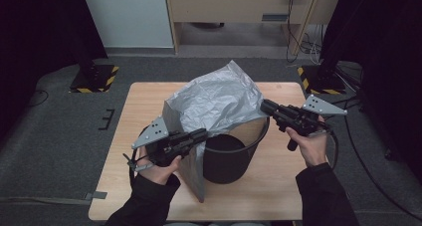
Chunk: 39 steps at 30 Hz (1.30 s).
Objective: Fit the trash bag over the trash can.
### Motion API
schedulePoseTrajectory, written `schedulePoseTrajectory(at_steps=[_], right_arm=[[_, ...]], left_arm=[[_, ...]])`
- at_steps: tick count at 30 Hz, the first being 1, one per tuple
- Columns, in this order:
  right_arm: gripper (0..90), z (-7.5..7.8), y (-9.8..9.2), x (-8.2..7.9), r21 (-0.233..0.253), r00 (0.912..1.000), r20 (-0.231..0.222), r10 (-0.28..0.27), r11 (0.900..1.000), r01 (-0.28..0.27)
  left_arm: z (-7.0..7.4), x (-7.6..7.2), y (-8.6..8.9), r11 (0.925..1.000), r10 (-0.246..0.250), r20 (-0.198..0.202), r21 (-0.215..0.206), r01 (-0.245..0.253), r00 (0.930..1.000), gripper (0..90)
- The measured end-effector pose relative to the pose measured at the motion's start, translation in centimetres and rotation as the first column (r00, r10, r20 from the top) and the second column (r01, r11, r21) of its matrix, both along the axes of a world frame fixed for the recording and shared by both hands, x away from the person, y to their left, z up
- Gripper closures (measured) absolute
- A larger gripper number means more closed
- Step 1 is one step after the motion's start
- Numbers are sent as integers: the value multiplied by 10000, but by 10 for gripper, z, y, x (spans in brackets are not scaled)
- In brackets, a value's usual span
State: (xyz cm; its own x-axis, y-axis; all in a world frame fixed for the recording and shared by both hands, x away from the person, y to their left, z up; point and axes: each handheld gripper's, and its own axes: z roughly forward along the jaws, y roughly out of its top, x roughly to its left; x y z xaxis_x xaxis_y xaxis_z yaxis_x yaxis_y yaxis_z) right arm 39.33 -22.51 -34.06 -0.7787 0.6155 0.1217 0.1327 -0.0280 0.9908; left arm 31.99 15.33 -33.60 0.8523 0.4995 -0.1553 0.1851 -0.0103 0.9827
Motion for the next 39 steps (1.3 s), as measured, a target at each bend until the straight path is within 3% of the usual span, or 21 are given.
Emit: schedulePoseTrajectory(at_steps=[3,5,7,8,10,12,14,17,21,25,29,35,39], right_arm=[[875,1,-1,-2,-323,9998,163,104,9994,-99],[881,2,-1,-4,-422,9995,242,183,9990,-173],[884,2,-2,-6,-454,9994,235,260,9987,-249],[884,3,-3,-7,-446,9993,211,300,9986,-291],[885,3,-4,-9,-482,9991,197,369,9982,-360],[883,3,-5,-10,-469,9989,126,451,9979,-445],[877,4,-6,-12,-483,9987,54,515,9975,-512],[812,5,-7,-12,-413,9992,-38,399,9983,-401],[594,11,-9,-9,204,9998,26,-203,9996,203],[398,28,-9,-3,900,9965,203,-806,9928,785],[291,48,-3,7,1405,9924,309,-1194,9835,1140],[245,71,21,22,1441,9912,473,-1240,9827,1161],[227,85,41,29,1191,9911,496,-1236,9860,1170]], left_arm=[[4,1,7,9960,631,-26,-626,-632,9980,663],[7,2,14,9859,1417,5,-898,-1411,9899,576],[8,7,23,9660,2342,-170,-1089,-2347,9720,511],[6,11,28,9509,2857,-364,-1135,-2880,9576,482],[2,19,33,9320,3398,-648,-1104,-3452,9383,462],[-4,27,35,9241,3526,-976,-1201,-3627,9307,439],[-9,32,33,9228,3514,-1236,-1218,-3657,9280,438],[-14,35,29,9250,3582,-1323,-841,-3706,9242,451],[-15,35,24,9295,3540,-1142,-665,-3627,9282,458],[-15,32,22,9323,3537,-857,-475,-3584,9314,450],[-14,30,20,9328,3562,-657,-341,-3589,9321,435],[-15,29,21,9331,3552,-570,-381,-3576,9330,426],[-15,28,21,9333,3555,-503,-357,-3574,9333,424]])
